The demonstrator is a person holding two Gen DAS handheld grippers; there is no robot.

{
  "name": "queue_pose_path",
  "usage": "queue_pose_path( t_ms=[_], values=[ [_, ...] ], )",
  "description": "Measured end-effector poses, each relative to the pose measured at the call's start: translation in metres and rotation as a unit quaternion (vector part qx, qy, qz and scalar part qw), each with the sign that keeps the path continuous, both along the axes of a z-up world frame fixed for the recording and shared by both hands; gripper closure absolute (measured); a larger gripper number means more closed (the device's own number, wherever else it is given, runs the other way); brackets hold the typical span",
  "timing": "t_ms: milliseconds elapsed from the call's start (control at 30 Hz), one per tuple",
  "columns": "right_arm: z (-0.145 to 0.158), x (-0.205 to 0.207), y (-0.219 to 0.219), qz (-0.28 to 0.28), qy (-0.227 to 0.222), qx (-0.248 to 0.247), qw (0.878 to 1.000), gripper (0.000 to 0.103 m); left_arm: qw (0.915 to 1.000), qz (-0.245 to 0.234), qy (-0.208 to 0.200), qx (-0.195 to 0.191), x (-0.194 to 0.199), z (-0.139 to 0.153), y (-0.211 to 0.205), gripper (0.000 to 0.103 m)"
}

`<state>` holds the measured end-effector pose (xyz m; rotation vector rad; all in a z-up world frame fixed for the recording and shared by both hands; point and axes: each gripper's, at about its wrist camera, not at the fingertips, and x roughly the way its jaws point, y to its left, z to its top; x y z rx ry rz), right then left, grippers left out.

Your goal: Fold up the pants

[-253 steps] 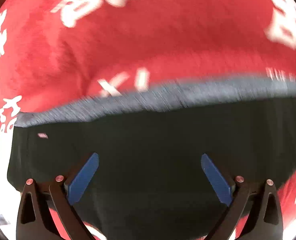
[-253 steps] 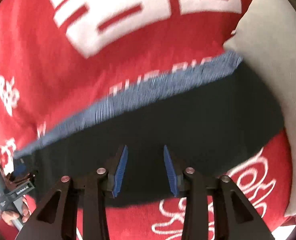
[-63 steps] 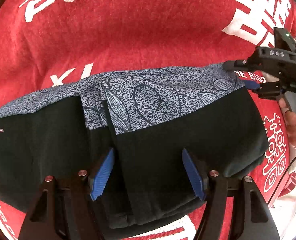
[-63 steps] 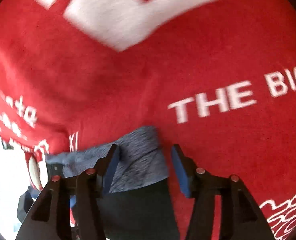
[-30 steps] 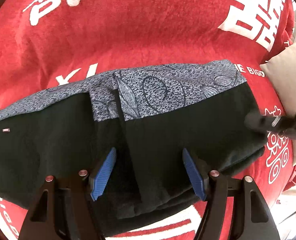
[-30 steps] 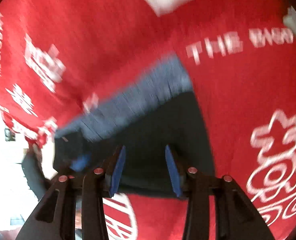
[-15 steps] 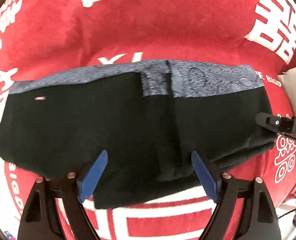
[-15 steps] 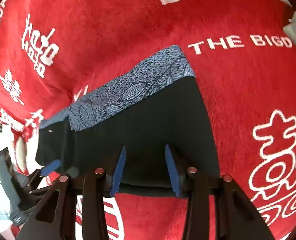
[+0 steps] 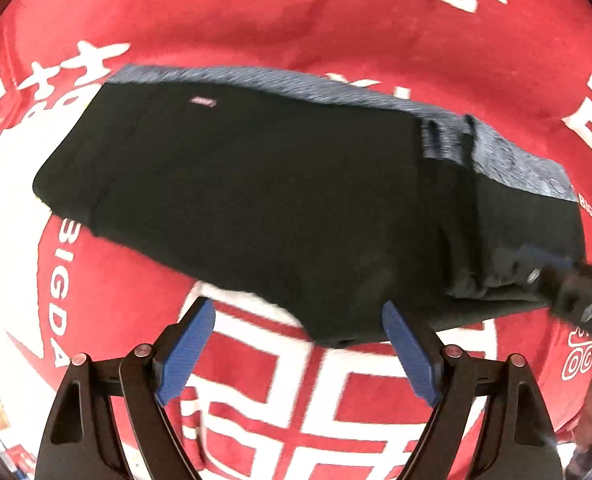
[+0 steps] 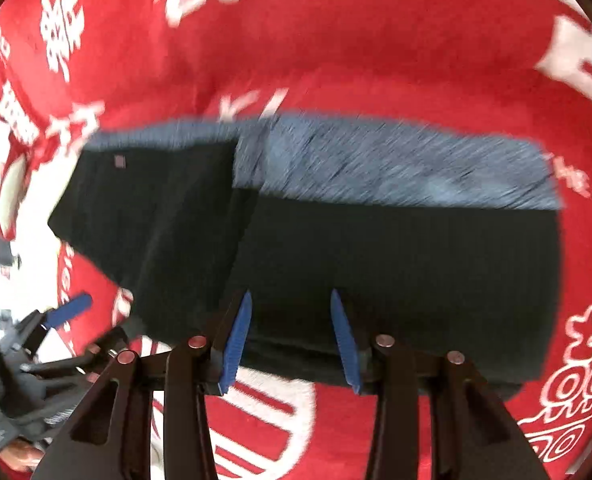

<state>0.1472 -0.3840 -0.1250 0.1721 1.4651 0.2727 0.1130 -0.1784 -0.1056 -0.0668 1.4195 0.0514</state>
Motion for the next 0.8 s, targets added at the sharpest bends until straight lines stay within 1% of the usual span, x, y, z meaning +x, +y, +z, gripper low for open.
queue_pose_path(
  t_ms=[33,100,267,300,433,500,600,800],
  values=[
    [-0.004,-0.003,0.005,-0.002,-0.001,-0.012,1.0,0.055,1.0,0.003,0.002,0.001,0.0,-0.002,0.005,0.016],
    [-0.002,-0.008,0.009,-0.009,-0.014,-0.022,1.0,0.052,0.9999,0.01,0.002,-0.003,0.003,-0.006,0.012,0.016],
    [0.0,-0.008,0.009,-0.021,-0.006,-0.03,0.999,0.051,0.9997,0.021,0.007,-0.008,0.004,-0.006,0.034,0.016],
    [0.002,-0.008,0.01,-0.023,-0.005,-0.032,0.999,0.05,0.9997,0.023,0.006,-0.011,0.004,-0.006,0.038,0.016],
    [0.004,-0.011,0.02,-0.014,-0.009,-0.052,0.999,0.046,0.9994,0.029,0.009,-0.018,0.008,-0.008,0.052,0.016],
    [0.003,-0.011,0.026,-0.005,-0.009,-0.067,0.998,0.042,0.9993,0.031,0.009,-0.019,0.01,-0.008,0.058,0.016],
    [0.0,-0.011,0.034,0.006,-0.012,-0.095,0.995,0.04,0.999,0.035,0.008,-0.025,0.014,-0.009,0.068,0.016],
    [-0.002,-0.01,0.036,0.005,-0.01,-0.106,0.994,0.038,0.9983,0.044,0.006,-0.038,0.018,-0.01,0.082,0.016]
  ],
)
